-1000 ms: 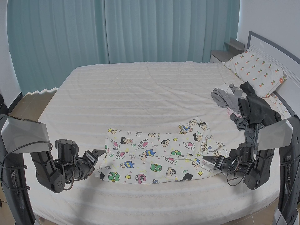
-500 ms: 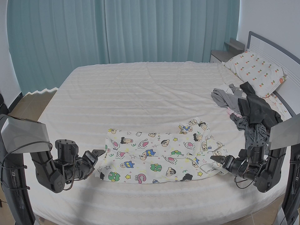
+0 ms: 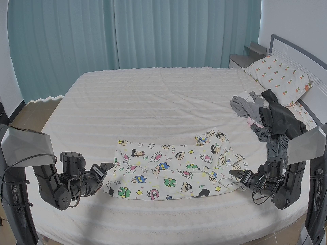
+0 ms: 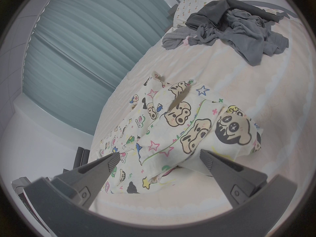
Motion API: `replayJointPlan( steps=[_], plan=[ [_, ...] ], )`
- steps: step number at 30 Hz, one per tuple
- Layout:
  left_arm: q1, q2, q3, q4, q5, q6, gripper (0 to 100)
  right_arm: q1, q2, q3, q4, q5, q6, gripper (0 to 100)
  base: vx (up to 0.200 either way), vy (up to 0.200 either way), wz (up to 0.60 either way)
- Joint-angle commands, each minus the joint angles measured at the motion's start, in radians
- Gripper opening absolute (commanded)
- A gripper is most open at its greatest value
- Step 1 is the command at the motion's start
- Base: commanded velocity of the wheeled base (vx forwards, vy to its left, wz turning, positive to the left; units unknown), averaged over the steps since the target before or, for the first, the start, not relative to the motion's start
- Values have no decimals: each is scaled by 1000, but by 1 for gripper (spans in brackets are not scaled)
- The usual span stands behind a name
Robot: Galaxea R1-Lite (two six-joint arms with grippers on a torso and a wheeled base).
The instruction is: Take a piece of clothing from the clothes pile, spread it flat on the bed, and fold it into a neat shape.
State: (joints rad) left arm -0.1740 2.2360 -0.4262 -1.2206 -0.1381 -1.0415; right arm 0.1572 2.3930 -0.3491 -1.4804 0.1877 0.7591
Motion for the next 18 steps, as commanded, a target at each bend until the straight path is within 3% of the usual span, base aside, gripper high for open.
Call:
replayJointPlan(
  steps=[1,18],
  plan=[
    [-1,-1,0,0,0,0,100,-2,40,-13,0,-1,2,100,0,0,0],
    [-1,1,0,0,0,0,100,2,6,-50,12,-4,88,100,0,0,0]
  ],
)
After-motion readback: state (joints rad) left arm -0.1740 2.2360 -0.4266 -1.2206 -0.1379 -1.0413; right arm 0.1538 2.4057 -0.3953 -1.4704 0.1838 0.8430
